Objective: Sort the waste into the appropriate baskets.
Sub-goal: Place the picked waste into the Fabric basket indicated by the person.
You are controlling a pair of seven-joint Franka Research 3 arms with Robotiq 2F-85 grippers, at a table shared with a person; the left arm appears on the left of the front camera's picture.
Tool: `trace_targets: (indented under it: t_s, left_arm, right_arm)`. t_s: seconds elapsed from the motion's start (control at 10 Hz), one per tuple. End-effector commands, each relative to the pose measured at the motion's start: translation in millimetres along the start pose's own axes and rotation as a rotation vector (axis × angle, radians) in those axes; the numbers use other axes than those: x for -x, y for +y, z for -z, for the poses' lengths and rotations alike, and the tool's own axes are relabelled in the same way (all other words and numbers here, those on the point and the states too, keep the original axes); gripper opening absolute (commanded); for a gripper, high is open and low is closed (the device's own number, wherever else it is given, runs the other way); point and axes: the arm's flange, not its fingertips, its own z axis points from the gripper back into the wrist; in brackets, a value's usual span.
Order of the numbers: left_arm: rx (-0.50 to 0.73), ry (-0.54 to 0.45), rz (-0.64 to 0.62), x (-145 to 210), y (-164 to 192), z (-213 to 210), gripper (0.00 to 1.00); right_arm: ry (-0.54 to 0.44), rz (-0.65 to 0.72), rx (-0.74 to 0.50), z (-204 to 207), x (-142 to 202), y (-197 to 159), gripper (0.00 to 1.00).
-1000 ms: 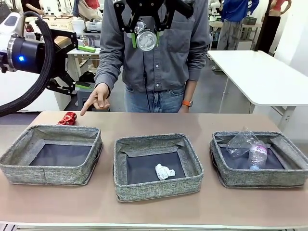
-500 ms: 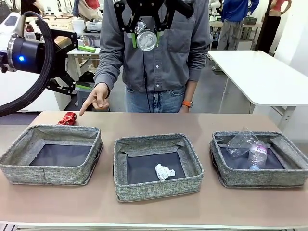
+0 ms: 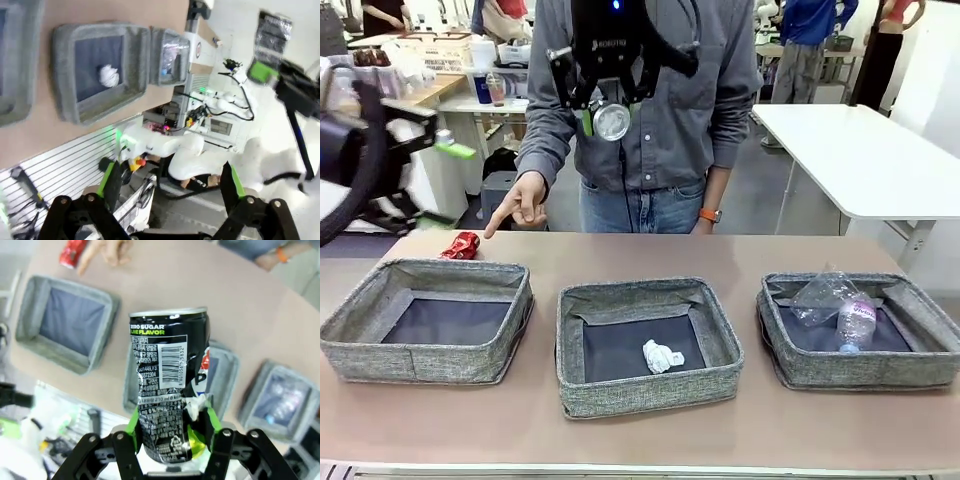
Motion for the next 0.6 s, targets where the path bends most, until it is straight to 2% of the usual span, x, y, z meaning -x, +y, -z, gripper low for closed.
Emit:
trace_targets:
  t_s: [0.0, 0.3, 0.5]
  left_arm:
    - [-0.049, 0.011, 0.037, 31.5, 24.7, -38.6, 1.00]
    - [-0.160, 0.015, -0.085, 60.0, 80.0, -71.7, 1.00]
    - [-0.139, -0.098, -0.208, 74.8, 109.5, -100.9, 1.00]
  right_arm:
    - [0.008, -0.139, -0.043, 22.9, -27.9, 21.8, 0.53]
    - [0.101, -0.383, -0.145, 90.6, -64.9, 81.1, 0.53]
    - [0.149, -0.579, -0.345, 117.6, -67.4, 123.2, 0.53]
